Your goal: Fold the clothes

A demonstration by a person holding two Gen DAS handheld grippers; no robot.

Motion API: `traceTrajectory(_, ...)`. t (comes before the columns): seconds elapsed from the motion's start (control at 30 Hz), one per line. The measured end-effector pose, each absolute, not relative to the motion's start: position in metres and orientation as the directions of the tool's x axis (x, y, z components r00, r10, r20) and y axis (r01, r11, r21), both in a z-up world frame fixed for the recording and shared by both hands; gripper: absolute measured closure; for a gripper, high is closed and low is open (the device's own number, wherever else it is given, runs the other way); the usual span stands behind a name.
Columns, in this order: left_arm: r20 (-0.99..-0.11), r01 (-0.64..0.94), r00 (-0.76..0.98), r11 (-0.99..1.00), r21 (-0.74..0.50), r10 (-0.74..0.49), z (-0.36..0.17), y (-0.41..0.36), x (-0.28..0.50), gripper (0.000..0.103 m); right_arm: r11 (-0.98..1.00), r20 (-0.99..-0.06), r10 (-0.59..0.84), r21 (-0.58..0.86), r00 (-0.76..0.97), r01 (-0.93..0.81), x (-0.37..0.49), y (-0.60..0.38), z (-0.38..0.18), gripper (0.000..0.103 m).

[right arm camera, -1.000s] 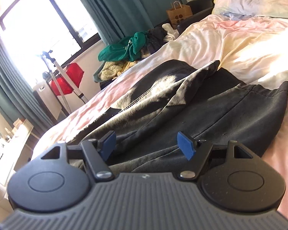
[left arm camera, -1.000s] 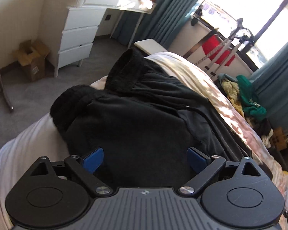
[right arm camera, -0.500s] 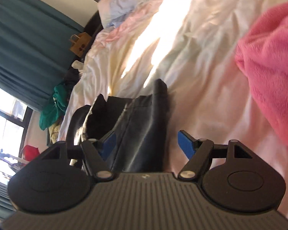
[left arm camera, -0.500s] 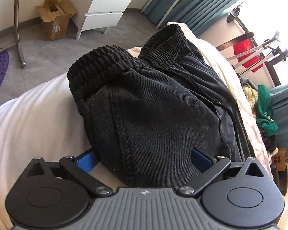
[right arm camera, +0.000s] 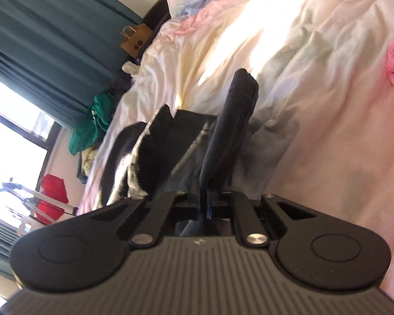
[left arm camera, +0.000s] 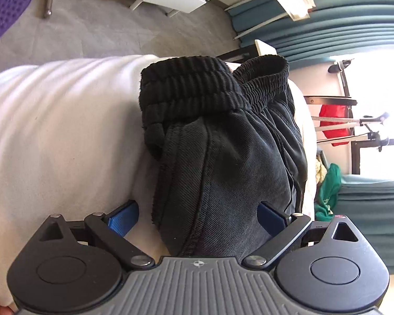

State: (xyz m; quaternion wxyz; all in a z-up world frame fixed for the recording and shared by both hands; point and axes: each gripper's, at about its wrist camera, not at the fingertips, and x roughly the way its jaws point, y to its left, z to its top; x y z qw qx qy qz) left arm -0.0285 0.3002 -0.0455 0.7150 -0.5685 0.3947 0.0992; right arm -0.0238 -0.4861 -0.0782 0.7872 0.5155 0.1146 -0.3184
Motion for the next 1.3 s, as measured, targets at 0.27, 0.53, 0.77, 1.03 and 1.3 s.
traceTrajectory(0.27, -0.668, -0.570, 0.664, 0.350, -0.743, -0.336, -0.045, 0.292, -0.033, 0.026, 0.239, -0.536, -0.382, 0.730, 0.753, 0.640, -0.027, -0.490, -0.080, 0.096)
traceTrajectory(0.53, -0.688, -0.555, 0.651, 0.418, -0.719, -0.321, -0.037, 0.280, -0.038, 0.059, 0.277, -0.568, -0.384, 0.681, 0.727, 0.678, -0.018, -0.487, -0.084, 0.095)
traceTrajectory(0.77, -0.585, -0.431, 0.781, 0.489, -0.758, -0.219, -0.004, 0.271, -0.065, 0.093, 0.286, -0.494, -0.432, 0.718, 0.755, 0.634, -0.028, -0.482, -0.075, 0.096)
traceTrajectory(1.03, -0.273, -0.147, 0.940, 0.482, -0.864, -0.204, 0.043, 0.264, -0.127, 0.095, 0.382, -0.343, -0.561, 0.700, 0.754, 0.603, -0.057, -0.464, -0.038, 0.097)
traceTrajectory(1.3, -0.283, -0.154, 0.940, 0.503, -0.851, -0.190, 0.070, 0.260, -0.120, 0.095, 0.499, -0.275, -0.582, 0.622, 0.765, 0.604, -0.046, -0.454, -0.009, 0.096)
